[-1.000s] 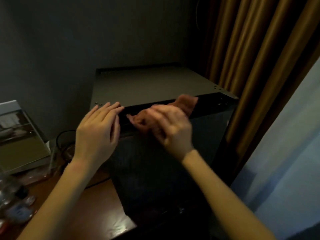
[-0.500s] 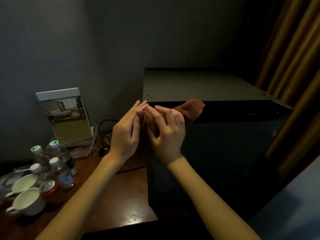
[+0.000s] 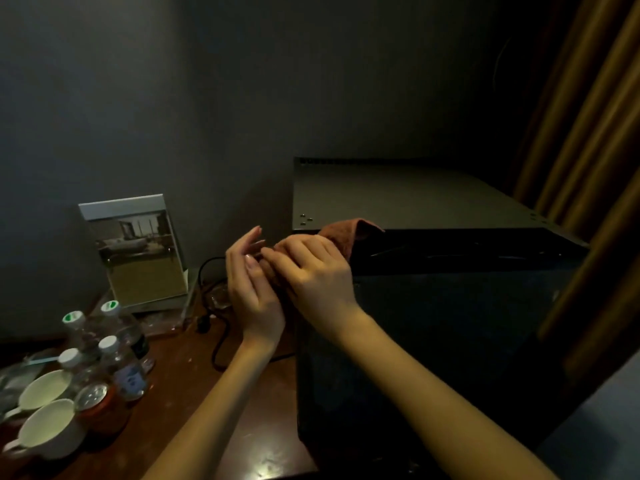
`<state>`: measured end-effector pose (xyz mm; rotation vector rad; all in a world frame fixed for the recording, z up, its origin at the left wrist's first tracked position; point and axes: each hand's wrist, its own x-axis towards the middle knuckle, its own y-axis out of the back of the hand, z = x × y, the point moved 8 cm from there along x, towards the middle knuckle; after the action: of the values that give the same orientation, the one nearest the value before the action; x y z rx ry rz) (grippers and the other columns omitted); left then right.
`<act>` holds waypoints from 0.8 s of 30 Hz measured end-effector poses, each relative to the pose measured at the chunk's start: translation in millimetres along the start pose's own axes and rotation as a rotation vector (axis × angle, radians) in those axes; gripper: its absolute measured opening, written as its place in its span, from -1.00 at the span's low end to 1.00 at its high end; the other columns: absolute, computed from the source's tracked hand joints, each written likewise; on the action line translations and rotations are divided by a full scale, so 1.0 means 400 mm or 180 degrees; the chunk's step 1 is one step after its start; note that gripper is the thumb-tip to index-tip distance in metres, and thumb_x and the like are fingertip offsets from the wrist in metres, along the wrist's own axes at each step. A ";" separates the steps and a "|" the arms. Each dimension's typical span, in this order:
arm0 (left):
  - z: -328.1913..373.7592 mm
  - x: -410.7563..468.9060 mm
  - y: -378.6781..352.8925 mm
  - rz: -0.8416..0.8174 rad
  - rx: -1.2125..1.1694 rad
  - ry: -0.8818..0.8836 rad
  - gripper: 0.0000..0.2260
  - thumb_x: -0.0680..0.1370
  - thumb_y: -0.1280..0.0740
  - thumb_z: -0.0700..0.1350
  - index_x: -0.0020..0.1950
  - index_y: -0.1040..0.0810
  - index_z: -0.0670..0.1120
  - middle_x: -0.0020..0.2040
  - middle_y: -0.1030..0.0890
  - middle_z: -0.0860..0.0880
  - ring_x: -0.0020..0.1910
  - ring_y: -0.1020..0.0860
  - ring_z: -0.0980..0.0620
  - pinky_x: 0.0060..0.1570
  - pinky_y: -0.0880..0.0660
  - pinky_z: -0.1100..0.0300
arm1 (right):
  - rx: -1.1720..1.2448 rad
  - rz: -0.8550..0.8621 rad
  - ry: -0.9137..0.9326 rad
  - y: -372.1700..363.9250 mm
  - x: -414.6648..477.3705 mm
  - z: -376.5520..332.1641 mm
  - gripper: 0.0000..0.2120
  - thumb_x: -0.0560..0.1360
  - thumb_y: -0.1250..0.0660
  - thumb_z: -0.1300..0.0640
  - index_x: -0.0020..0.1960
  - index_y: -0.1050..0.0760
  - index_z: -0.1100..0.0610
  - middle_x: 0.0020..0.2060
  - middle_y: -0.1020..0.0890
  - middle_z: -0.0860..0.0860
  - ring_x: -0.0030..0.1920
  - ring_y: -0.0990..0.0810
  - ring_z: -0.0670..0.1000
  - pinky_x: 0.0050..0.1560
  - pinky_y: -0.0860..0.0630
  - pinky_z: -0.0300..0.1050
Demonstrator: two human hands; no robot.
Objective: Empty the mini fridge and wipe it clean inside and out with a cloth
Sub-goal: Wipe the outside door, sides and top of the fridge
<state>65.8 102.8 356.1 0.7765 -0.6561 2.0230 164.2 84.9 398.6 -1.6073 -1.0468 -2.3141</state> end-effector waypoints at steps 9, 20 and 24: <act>0.083 -0.026 -0.097 -0.0712 0.0302 -0.0813 -0.71 0.61 -0.08 -0.21 0.22 -0.50 -0.24 0.17 -0.50 -0.05 0.21 -0.47 0.08 0.22 -0.38 0.20 | -0.0254 0.0294 -0.0290 0.161 -0.169 0.266 -0.73 0.62 -0.24 0.04 0.19 -0.56 0.17 0.13 -0.63 0.14 0.17 -0.55 0.08 0.22 -0.46 0.01; 0.064 -0.047 -0.137 -0.0389 0.0340 -0.0870 -0.72 0.59 -0.07 -0.20 0.05 -0.57 -0.23 0.02 -0.55 -0.13 0.09 -0.49 -0.01 0.06 -0.44 0.00 | -0.0891 0.1192 -0.2079 0.264 -0.312 0.466 -0.69 0.62 -0.19 0.09 0.09 -0.56 0.32 -0.01 -0.63 0.25 0.07 -0.60 0.24 0.31 -0.28 -0.08; 0.065 -0.056 -0.138 -0.0239 0.0311 -0.0885 -0.73 0.59 -0.06 -0.20 -0.02 -0.55 -0.22 0.01 -0.53 -0.14 0.09 -0.49 -0.06 0.08 -0.43 -0.04 | -0.0532 0.1092 -0.1740 0.190 -0.224 0.325 -0.65 0.61 -0.15 0.04 0.06 -0.61 0.25 -0.02 -0.65 0.18 0.07 -0.55 0.16 0.23 -0.36 -0.01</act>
<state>130.1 100.7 366.0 1.1377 -0.6762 1.9070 338.5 83.1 380.6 -2.3485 -0.5877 -1.8196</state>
